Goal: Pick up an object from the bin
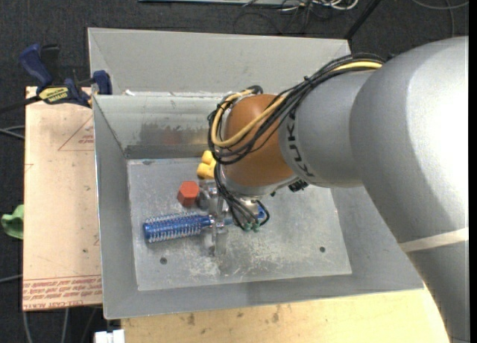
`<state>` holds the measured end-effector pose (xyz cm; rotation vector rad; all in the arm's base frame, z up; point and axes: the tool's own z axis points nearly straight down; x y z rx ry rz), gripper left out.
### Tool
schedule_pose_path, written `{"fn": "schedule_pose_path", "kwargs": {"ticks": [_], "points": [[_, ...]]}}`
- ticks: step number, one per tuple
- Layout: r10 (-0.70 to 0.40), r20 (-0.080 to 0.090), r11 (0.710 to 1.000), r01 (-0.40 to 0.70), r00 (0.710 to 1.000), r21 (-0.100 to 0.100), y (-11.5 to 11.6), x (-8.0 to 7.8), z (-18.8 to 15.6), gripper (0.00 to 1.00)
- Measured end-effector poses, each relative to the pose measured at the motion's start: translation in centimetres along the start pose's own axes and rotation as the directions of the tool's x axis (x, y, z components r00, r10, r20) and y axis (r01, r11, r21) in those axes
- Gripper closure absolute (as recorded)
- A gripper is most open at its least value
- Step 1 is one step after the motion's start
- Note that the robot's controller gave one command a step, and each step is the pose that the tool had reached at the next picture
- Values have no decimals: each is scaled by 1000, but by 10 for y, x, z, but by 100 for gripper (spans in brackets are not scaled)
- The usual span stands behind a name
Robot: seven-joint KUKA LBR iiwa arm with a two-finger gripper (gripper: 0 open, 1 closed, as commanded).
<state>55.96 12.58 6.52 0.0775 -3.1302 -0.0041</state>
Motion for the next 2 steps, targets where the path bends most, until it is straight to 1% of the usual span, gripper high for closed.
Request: {"fn": "schedule_pose_path", "kwargs": {"ticks": [1,2], "points": [[8,12,1000,-8,1000,1,-4,-5,-5,100],[32,22,999,-32,999,2,-39,-29,-149,100]]}}
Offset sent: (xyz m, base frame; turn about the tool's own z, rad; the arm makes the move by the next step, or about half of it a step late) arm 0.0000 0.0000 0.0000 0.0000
